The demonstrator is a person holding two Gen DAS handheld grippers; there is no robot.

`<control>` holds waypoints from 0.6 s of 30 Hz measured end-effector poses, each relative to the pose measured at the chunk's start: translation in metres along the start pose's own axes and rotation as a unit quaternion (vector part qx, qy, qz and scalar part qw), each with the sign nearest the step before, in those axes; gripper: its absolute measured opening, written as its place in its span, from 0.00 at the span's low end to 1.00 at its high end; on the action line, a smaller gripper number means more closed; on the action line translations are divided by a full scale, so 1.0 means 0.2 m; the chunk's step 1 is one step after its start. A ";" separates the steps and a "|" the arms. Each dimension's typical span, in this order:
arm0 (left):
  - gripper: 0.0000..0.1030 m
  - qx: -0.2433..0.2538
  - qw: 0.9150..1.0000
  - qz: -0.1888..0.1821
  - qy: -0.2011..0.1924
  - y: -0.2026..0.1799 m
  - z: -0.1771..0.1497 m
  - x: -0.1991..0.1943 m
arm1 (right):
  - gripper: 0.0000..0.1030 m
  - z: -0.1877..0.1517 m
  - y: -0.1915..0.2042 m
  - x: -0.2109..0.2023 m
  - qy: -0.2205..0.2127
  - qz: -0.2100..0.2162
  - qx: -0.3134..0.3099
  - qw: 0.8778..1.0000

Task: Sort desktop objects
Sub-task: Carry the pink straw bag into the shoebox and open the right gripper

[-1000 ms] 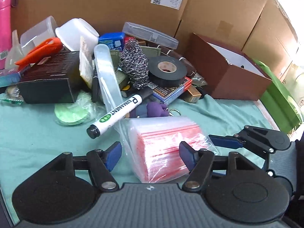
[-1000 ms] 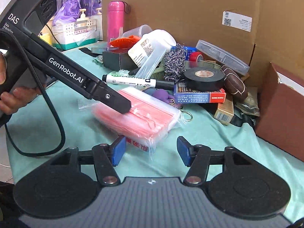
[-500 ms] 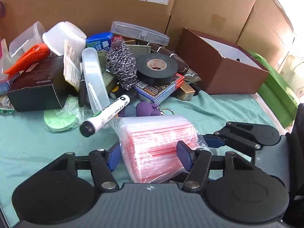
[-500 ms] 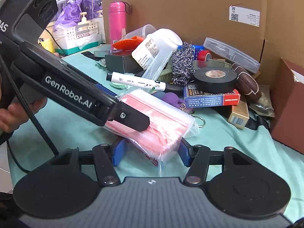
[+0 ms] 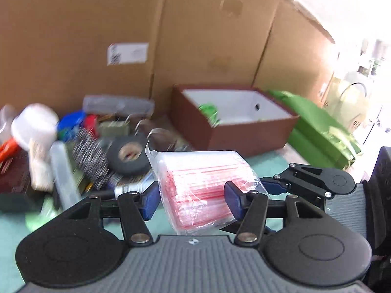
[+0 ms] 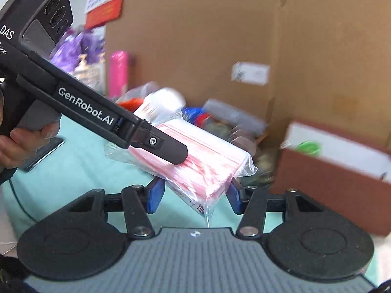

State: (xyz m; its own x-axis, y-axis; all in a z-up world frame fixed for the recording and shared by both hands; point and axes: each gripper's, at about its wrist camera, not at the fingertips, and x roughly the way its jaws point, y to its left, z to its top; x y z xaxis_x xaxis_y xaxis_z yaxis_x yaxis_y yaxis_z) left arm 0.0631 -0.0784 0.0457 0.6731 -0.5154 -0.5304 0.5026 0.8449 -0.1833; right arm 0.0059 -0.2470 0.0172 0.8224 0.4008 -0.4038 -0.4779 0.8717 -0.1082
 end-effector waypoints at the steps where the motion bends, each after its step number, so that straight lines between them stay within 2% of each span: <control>1: 0.57 0.007 1.000 -0.005 -0.009 -0.03 0.04 0.02 | 0.51 0.02 -0.04 -0.02 -0.007 -0.011 0.000 1.000; 5: 0.57 0.022 0.999 -0.027 -0.036 -0.14 0.20 0.12 | 0.51 0.09 -0.20 -0.06 -0.026 -0.061 -0.014 0.998; 10: 0.57 0.019 0.997 -0.051 -0.057 -0.24 0.37 0.31 | 0.51 0.16 -0.46 -0.05 -0.025 -0.099 -0.013 0.995; 14: 0.57 0.013 0.996 -0.068 -0.052 -0.30 0.48 0.50 | 0.51 0.19 -0.66 0.00 -0.010 -0.124 -0.015 0.992; 18: 0.57 0.000 0.995 -0.085 -0.045 -0.33 0.57 0.69 | 0.51 0.20 -0.88 0.06 0.002 -0.131 0.008 0.991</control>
State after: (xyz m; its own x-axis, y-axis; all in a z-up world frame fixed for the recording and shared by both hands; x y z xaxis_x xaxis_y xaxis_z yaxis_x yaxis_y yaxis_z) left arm 0.1851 -0.2229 0.0792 0.6242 -0.6617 -0.4154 0.6132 0.7444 -0.2642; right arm 0.1123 -0.3841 0.0675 0.9161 0.1597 -0.3677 -0.2442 0.9497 -0.1960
